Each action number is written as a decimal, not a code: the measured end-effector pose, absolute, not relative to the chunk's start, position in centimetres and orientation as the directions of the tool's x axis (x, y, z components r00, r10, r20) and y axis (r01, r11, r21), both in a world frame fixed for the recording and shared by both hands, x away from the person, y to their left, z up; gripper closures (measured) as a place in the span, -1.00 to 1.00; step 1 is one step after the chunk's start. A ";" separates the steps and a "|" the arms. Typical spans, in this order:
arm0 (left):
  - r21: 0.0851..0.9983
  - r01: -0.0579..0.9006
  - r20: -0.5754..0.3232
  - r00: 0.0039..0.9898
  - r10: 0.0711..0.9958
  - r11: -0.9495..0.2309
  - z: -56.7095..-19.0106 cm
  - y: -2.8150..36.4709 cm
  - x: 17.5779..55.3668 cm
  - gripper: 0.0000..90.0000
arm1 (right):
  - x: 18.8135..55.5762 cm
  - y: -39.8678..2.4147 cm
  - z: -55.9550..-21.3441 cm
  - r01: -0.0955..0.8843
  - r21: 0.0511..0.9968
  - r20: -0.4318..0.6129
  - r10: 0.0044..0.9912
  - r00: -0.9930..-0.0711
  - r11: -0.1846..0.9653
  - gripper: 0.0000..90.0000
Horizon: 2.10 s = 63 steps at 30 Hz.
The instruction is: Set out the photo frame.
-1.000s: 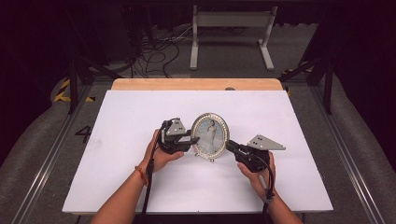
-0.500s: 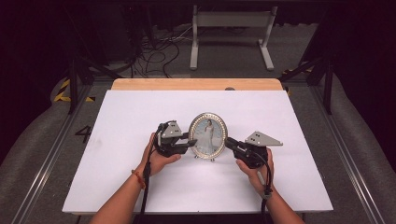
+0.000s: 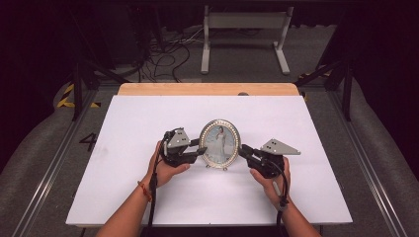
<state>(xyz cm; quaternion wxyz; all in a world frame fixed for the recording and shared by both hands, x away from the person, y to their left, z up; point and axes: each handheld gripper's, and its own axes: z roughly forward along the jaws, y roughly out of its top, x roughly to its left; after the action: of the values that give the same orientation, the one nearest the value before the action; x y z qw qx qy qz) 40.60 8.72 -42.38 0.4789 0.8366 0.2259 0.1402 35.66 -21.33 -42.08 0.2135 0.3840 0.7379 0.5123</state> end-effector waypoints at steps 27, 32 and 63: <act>0.834 0.253 0.043 0.857 0.514 -0.491 -42.5 8.1 39.9 0.51 | 36.8 -20.7 -42.1 0.351 0.910 0.046 0.788 -0.614 0.220 0.65; 0.838 0.251 0.044 0.854 0.518 -0.485 -42.5 8.1 39.9 0.51 | 36.7 -20.7 -42.1 0.350 0.909 0.040 0.790 -0.612 0.225 0.65; 0.819 0.198 0.162 0.820 0.549 -0.538 -42.4 8.8 38.3 0.19 | 35.2 -21.6 -41.6 0.317 0.879 -0.084 0.769 -0.634 0.357 0.52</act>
<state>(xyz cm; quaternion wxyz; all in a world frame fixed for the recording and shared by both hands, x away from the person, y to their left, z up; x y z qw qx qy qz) 38.34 8.84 -42.40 0.4276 0.8528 0.2188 0.2050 35.20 -21.63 -41.58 0.2516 0.3461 0.7843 0.4491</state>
